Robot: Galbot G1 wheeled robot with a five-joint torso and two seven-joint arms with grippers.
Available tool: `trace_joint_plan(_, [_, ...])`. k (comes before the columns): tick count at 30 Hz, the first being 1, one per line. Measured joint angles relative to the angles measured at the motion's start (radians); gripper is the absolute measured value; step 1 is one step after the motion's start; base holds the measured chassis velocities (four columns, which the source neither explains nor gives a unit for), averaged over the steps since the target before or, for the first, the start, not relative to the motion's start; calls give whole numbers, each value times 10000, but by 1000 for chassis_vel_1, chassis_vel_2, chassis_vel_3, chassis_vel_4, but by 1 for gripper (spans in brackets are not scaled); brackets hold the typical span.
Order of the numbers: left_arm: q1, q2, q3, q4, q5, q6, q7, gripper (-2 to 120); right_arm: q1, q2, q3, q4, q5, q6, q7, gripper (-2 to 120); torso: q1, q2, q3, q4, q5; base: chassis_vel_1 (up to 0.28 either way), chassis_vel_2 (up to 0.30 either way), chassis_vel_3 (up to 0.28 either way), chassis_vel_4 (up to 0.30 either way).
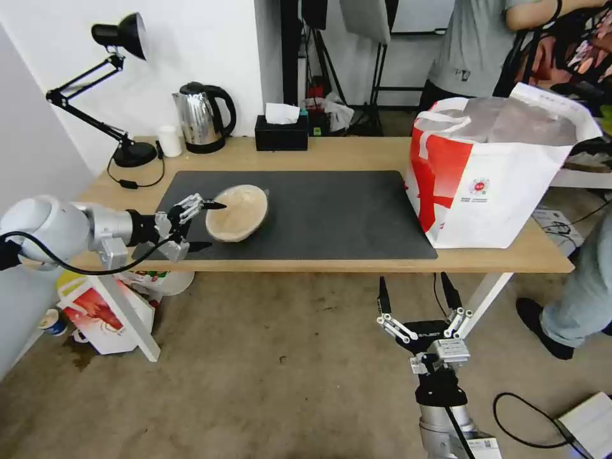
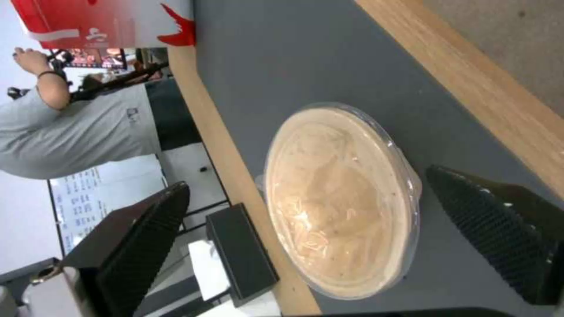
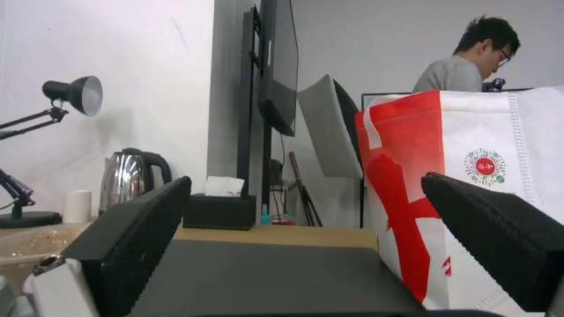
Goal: Pick up the trash from the table and place it into the takeout bag.
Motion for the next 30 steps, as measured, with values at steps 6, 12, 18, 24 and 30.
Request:
trace_joint_plan(6, [-65, -144, 8, 106, 149, 0, 18, 100, 0, 1, 0, 0, 0, 0, 0, 100, 0, 0, 0, 0, 0, 0, 0, 0, 0])
trace_joint_plan(12, [-134, -274, 35, 266, 277, -3, 77, 100, 0, 0, 0, 0, 0, 0, 0, 100, 0, 0, 0, 0, 0, 0, 0, 0, 0])
trace_joint_plan(18, [-197, -234, 3, 293, 280, -6, 100, 100, 0, 0, 0, 0, 0, 0, 0, 100, 1, 0, 0, -1, 1, 0, 0, 0, 0])
trace_joint_plan(24, [-240, -221, -23, 399, 333, -17, 168, 100, 0, 0, 0, 0, 0, 0, 0, 100, 1, 0, 0, 0, 0, 0, 0, 0, 0])
trace_joint_plan(30, [-196, -277, -79, 469, 417, -30, 192, 100, 0, 0, 0, 0, 0, 0, 0, 100, 0, 0, 0, 0, 1, 0, 0, 0, 0])
